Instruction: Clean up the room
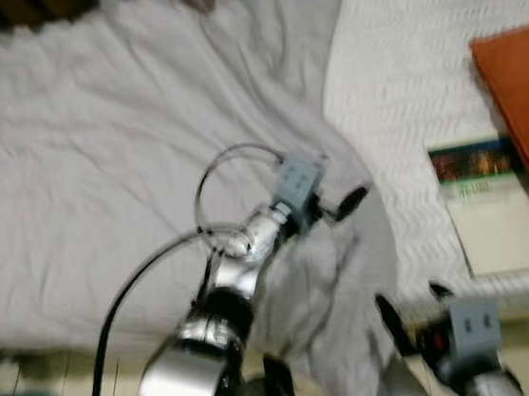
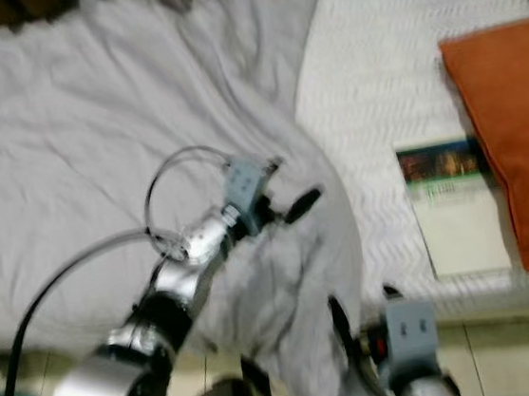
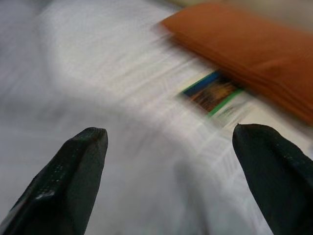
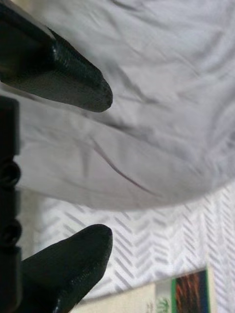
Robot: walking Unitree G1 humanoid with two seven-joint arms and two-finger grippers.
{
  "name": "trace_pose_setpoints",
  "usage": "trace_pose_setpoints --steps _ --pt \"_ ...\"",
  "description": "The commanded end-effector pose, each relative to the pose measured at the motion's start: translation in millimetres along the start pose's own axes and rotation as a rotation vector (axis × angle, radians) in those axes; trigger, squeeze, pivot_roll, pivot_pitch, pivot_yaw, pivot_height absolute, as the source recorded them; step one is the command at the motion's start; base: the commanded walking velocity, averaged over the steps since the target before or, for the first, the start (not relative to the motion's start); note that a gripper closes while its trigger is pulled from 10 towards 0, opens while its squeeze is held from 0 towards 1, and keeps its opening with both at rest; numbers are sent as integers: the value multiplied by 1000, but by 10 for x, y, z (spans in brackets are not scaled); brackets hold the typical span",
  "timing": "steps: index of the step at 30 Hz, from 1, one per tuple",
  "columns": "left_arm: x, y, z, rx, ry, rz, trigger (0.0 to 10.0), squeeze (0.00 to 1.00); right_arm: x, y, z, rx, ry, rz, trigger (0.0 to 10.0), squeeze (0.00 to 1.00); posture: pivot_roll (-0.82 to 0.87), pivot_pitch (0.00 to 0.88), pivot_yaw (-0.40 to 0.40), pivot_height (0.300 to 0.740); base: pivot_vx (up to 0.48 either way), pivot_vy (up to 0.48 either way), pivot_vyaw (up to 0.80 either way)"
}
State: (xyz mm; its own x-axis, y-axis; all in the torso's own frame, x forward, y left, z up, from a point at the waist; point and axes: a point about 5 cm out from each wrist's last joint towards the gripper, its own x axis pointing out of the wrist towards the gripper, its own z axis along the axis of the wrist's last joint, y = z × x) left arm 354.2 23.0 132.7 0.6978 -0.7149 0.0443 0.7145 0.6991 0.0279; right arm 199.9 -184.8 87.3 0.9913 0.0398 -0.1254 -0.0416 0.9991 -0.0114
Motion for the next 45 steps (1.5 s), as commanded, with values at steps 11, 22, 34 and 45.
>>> trace_pose_setpoints --steps 11,22,34,45 --pt "11 8 28 -4 -7 9 10000 1000 -54 16 -130 31 53 -4 10000 0 -193 138 169 740 0 0 0" --pt "11 8 28 -4 -7 9 10000 1000 -54 16 -130 31 53 -4 10000 0 -193 138 169 740 0 0 0" --pt "-1222 371 -751 -49 151 414 10000 0 386 -186 -70 -23 -45 -72 10000 0 -121 1 112 740 0 0 -133" --pt "-1441 39 -344 238 -26 381 10000 0 216 -280 9 -74 -161 -114 10000 0 -99 10 68 740 0 0 -765"
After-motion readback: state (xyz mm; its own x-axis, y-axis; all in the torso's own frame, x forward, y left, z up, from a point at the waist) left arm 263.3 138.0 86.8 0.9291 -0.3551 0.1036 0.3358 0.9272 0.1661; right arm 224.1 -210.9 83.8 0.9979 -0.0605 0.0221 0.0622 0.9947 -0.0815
